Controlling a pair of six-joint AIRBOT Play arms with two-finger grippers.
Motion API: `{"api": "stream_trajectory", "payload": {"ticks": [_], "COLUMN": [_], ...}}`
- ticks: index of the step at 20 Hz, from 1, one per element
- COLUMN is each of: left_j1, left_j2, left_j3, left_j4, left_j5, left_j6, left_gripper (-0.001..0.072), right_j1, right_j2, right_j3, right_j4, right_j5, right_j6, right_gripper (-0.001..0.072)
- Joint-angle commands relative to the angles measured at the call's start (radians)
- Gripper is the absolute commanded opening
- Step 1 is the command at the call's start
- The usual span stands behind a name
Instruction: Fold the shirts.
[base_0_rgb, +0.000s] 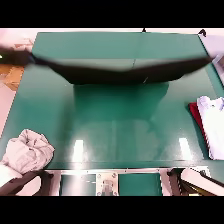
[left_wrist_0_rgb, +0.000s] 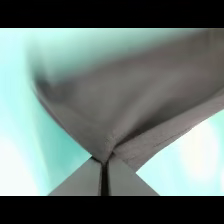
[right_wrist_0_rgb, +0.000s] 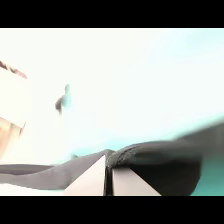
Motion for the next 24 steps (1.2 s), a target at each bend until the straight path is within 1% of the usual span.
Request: {"api": "stream_trajectory", "payload": {"ticks": [1,3,5,7,8,10,11,13,16,18,19,20,22,23,24], "left_j1": [0.000,0.000,0.000,0.000,0.000,0.000,0.000,0.000,0.000,0.000,0.000,0.000,-0.001,-0.005,-0.014], "left_j2": [0.146,0.214,0.294,0.339,0.346,0.344,0.344,0.341,0.285,0.202,0.146,0.084,-0.049,-0.132,-0.212], "left_j3": [0.360,0.483,0.506,0.506,0.506,0.494,0.462,0.359,0.166,0.028,-0.042,-0.109,-0.218,-0.258,-0.276], "left_j4": [-0.036,-0.034,-0.017,0.043,0.086,0.188,0.233,0.266,0.245,0.195,0.134,0.051,-0.108,-0.159,-0.175], "left_j5": [0.097,0.156,0.202,0.188,0.165,0.114,0.109,0.110,0.111,0.118,0.128,0.138,0.169,0.191,0.208], "left_j6": [-0.006,-0.005,-0.005,-0.018,-0.041,-0.099,-0.126,-0.147,-0.147,-0.140,-0.102,-0.043,0.072,0.112,0.126], "left_gripper": [0.0022,0.0022,0.0022,0.0021,0.0022,0.0022,0.0021,0.0022,0.0022,0.0022,0.0022,0.0022,0.0022,0.0022,0.0022], "right_j1": [-0.011,-0.046,-0.091,-0.122,-0.124,-0.124,-0.124,-0.121,-0.095,-0.025,0.019,0.068,0.163,0.204,0.235], "right_j2": [0.194,0.285,0.369,0.432,0.451,0.457,0.457,0.457,0.453,0.426,0.399,0.367,0.270,0.202,0.126], "right_j3": [0.321,0.434,0.474,0.474,0.474,0.472,0.457,0.369,0.129,-0.066,-0.164,-0.252,-0.408,-0.462,-0.487], "right_j4": [0.156,0.156,0.148,0.082,0.029,-0.059,-0.080,-0.080,-0.073,-0.074,-0.077,-0.082,-0.084,-0.084,-0.084], "right_j5": [-0.170,-0.259,-0.328,-0.357,-0.358,-0.351,-0.351,-0.349,-0.319,-0.322,-0.330,-0.359,-0.469,-0.533,-0.583], "right_j6": [0.041,0.041,0.041,0.041,0.042,0.084,0.091,0.093,0.088,0.031,-0.004,-0.032,-0.082,-0.102,-0.111], "right_gripper": [0.0016,0.0016,0.0016,0.0016,0.0016,0.0016,0.0016,0.0016,0.0016,0.0016,0.0016,0.0017,0.0016,0.0016,0.0016]}}
